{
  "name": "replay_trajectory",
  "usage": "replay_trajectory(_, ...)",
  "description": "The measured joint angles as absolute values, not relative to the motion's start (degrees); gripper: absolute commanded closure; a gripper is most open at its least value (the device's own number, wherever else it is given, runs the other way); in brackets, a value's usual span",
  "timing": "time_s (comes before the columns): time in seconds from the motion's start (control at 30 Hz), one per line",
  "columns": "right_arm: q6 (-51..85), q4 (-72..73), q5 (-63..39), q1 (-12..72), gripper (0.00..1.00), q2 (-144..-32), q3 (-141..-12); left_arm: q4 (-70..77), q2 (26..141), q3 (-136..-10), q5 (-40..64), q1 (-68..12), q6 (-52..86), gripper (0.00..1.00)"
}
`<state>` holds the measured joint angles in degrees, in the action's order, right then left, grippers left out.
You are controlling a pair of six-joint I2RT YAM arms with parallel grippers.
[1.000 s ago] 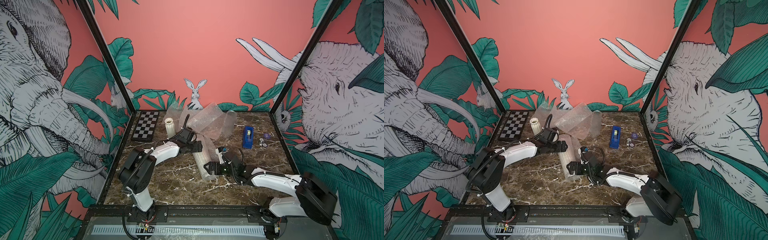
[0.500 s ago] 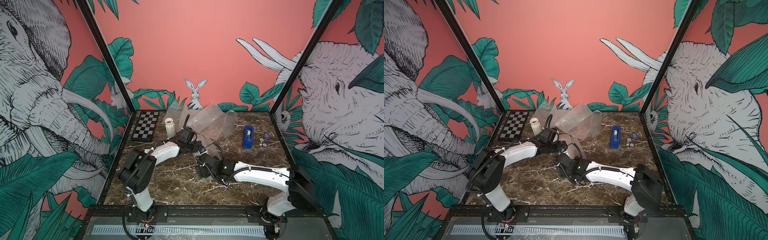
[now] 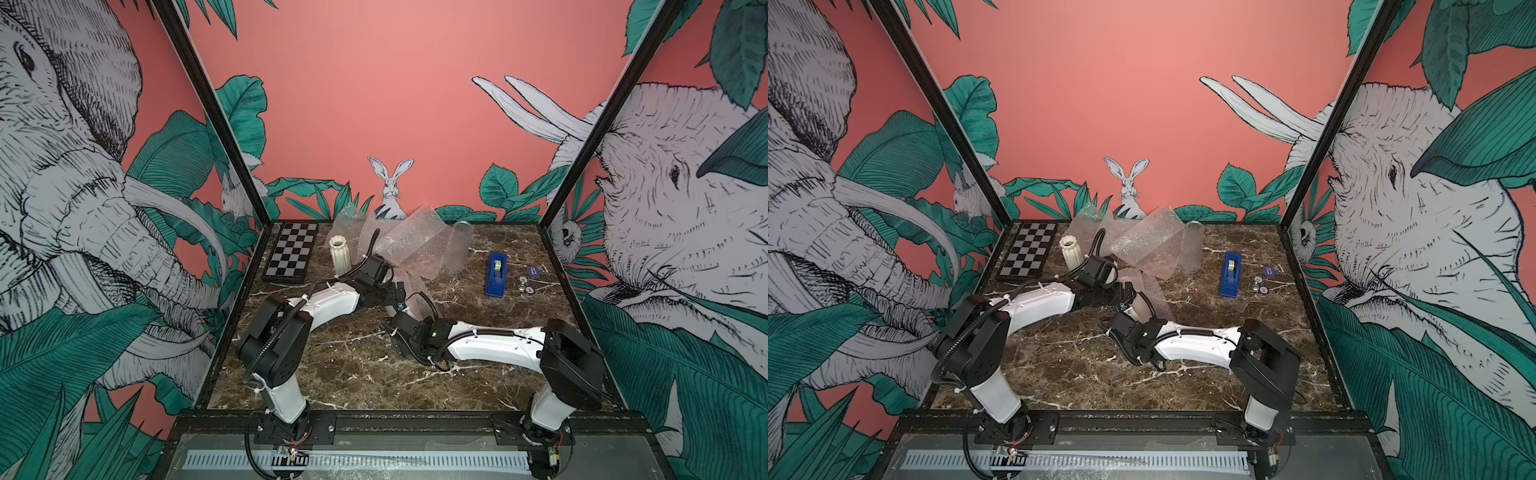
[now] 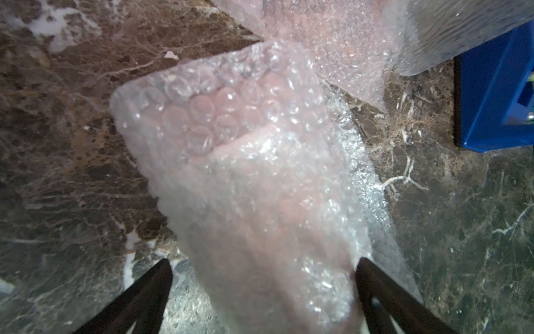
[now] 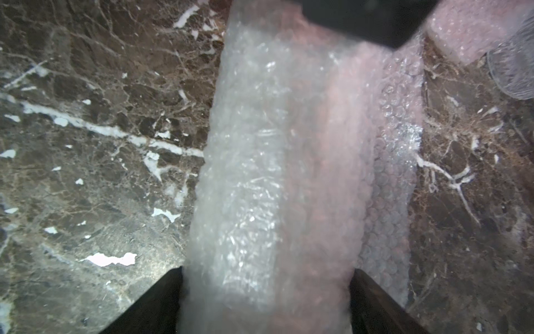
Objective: Wrap vases in bubble wrap
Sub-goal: Wrap the vase in bubble wrap.
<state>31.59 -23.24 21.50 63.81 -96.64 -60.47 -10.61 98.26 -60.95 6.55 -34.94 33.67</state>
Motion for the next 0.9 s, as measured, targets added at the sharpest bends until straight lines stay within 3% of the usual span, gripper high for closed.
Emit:
replay_trajectory(0.27,35.94,-9.98,10.81,57.93,0.23,-88.25,-48.88,-12.60,95.92,-62.96,7.86,-34.94,33.67,0.01)
replay_trajectory(0.63,46.54,12.78,-2.52,52.42,0.24,-85.45,-37.28,-14.70,96.71,-64.84,7.73,-34.94,33.36,0.02)
replay_trajectory(0.9,50.06,20.05,-6.61,50.92,0.22,-86.28,-34.41,-17.19,102.74,-68.53,6.68,-34.96,32.73,0.08)
